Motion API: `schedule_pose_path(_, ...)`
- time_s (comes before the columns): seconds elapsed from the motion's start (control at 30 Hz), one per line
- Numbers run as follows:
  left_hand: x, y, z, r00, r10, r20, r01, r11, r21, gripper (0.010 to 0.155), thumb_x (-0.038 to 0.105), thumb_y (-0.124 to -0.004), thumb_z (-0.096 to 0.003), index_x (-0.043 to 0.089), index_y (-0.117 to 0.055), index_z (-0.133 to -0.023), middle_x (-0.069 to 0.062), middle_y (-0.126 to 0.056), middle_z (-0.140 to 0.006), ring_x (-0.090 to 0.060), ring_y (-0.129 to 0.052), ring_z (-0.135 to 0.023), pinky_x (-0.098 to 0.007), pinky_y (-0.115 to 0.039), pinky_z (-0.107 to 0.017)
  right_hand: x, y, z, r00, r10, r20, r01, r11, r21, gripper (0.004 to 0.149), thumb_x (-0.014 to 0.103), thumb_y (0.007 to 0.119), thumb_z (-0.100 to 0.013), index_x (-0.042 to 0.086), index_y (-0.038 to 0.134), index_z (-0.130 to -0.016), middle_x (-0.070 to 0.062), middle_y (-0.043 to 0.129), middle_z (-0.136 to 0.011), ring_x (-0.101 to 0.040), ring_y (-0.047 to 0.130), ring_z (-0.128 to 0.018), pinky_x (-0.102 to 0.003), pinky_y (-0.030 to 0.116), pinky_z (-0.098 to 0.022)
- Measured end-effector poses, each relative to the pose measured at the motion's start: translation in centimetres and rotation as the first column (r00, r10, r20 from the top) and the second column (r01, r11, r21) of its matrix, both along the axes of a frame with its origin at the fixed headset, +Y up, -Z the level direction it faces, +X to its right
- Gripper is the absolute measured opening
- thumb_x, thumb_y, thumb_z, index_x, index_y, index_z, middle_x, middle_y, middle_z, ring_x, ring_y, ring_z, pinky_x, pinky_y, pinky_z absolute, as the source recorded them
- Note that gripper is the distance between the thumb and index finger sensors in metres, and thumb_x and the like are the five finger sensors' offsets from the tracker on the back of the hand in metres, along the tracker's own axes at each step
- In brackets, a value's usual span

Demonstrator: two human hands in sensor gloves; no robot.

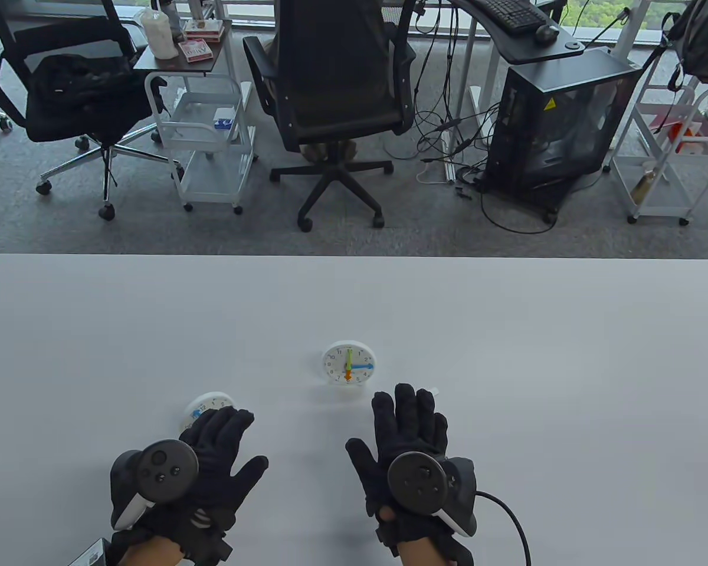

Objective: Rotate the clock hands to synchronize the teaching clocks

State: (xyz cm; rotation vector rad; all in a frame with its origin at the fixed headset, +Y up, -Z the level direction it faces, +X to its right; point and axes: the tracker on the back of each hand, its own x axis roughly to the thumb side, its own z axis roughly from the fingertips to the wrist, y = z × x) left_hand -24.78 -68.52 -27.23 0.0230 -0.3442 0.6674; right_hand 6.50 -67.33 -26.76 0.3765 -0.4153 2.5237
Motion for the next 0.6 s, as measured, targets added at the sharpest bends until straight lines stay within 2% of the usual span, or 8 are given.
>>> schedule_pose_path(0.6, -0.77, 0.12, -0.54, 1.0, 0.003, -0.02, -0.004, 1.0, -0.03, 0.08, 0.061, -0.077, -0.0515, 0.015, -0.047, -0.11, -0.027, -0.05, -0.117, -0.061, -0.042, -0.102, -0.074, -0.035, -0.063, -0.2, 0.14, -0.38, 1.0, 0.007, -0.004, -0.007, 0.999, -0.037, 0.078, 0.05, 0.073, -0.053, -0.004, 0.055, -0.106, -0.035, 0.04, -0.108, -0.067, 0.035, -0.094, -0.076, 0.034, -0.057)
